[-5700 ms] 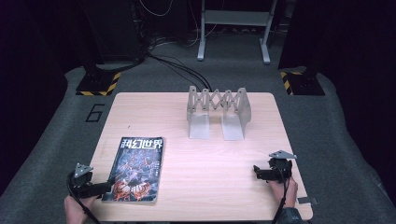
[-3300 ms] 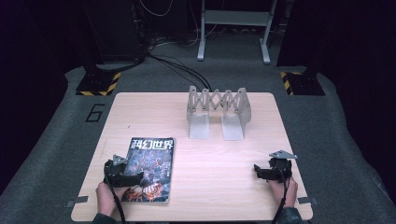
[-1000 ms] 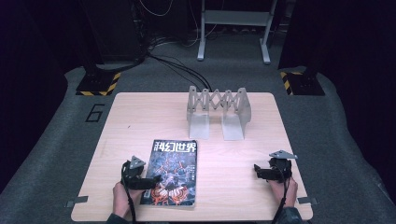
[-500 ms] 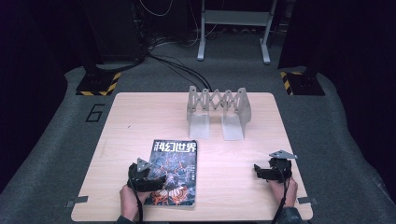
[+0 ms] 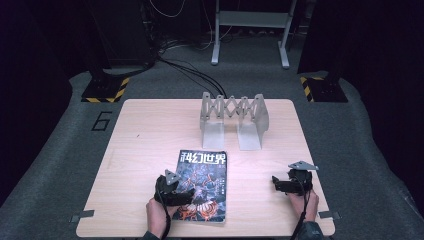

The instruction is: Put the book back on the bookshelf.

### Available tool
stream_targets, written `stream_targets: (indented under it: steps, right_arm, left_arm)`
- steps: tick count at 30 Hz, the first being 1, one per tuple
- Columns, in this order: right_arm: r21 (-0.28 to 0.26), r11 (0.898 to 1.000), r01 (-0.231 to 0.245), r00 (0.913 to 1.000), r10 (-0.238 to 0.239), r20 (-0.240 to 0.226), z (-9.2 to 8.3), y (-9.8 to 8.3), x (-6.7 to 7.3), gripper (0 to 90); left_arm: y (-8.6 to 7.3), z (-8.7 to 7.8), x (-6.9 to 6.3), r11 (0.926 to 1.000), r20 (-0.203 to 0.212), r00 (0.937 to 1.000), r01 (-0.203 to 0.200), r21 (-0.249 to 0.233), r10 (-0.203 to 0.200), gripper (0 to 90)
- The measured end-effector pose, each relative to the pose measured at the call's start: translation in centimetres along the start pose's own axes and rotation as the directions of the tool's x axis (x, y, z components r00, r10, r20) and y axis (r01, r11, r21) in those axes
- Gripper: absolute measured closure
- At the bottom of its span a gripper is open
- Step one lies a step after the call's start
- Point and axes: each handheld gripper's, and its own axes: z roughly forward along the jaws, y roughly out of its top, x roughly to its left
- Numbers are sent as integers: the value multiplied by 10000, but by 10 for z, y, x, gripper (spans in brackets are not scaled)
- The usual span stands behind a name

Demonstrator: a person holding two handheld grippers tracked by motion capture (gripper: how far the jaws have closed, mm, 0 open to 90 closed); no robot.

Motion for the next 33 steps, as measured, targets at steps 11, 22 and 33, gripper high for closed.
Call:
stream_targets:
  steps: [11, 22, 33]
  right_arm:
    - [41, 9999, -108, 9985, 110, -543, -6, 10, 13, 92]
    - [130, 9998, 171, 9684, -133, -2489, 2, 49, 77, 126]
    - [1296, 9813, 1423, 9286, -870, -3608, 41, 69, 131, 209]
  left_arm:
    - [-9, -27, 61, 9964, -1110, 9903, 803, -284, -830, 92]
    - [-9, -7, 60, 9992, -1204, 9920, 388, 103, -373, 84]
    - [-8, -4, 53, 9999, -912, 9958, -6, 125, 17, 85]
